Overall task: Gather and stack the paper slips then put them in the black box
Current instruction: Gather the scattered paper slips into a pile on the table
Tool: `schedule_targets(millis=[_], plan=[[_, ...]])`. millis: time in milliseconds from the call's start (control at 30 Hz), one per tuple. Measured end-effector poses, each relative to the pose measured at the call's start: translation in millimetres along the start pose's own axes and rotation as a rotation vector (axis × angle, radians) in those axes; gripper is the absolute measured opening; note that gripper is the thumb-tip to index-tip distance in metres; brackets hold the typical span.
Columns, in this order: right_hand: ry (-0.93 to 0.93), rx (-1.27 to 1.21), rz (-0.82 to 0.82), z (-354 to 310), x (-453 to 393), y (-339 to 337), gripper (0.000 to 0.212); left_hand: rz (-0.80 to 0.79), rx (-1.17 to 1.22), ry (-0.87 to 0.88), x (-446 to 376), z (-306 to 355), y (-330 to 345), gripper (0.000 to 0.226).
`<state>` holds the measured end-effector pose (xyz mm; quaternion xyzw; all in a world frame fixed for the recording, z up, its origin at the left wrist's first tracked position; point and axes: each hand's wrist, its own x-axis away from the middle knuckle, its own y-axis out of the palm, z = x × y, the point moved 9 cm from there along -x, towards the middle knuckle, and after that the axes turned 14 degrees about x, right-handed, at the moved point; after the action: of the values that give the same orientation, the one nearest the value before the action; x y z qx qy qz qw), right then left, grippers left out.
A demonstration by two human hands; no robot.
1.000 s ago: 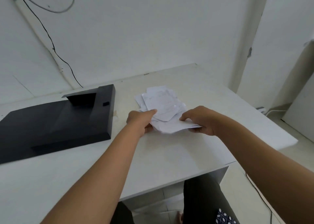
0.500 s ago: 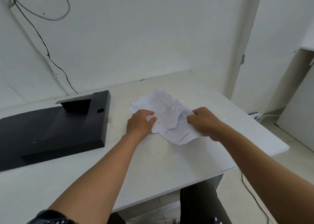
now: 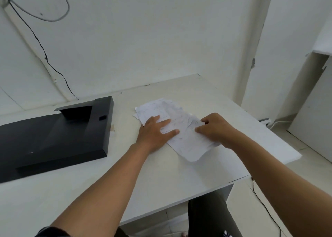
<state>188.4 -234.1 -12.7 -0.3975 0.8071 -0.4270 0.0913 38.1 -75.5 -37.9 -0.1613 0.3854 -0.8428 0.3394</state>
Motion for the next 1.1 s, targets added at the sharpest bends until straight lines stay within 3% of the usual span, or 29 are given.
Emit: schedule_targets(millis=[167, 433, 500, 633, 700, 900, 1100], plan=[[-0.019, 0.008, 0.116, -7, 0, -27, 0.017, -0.026, 0.034, -0.020, -2, -5, -3, 0.073], [-0.033, -0.109, 0.375, -6, 11, -62, 0.030, -0.028, 0.026, -0.021, -1, -9, -7, 0.073], [-0.015, -0.128, 0.346, 1, 10, -62, 0.026, -0.038, 0.010, -0.018, -1, -9, -5, 0.073], [0.048, -0.207, 0.064, 16, 5, -35, 0.009, -0.041, -0.007, -0.016, 0, -8, -2, 0.070], [0.091, -0.250, 0.041, 28, 2, -26, 0.009, -0.040, -0.034, -0.016, 0, -9, -1, 0.069], [0.176, -0.329, 0.332, 49, 2, -52, 0.009, -0.057, -0.067, -0.003, 0, -4, -1, 0.068], [0.133, -0.381, 0.649, 38, 20, -91, 0.015, -0.042, -0.070, 0.002, 0, -3, -3, 0.067]])
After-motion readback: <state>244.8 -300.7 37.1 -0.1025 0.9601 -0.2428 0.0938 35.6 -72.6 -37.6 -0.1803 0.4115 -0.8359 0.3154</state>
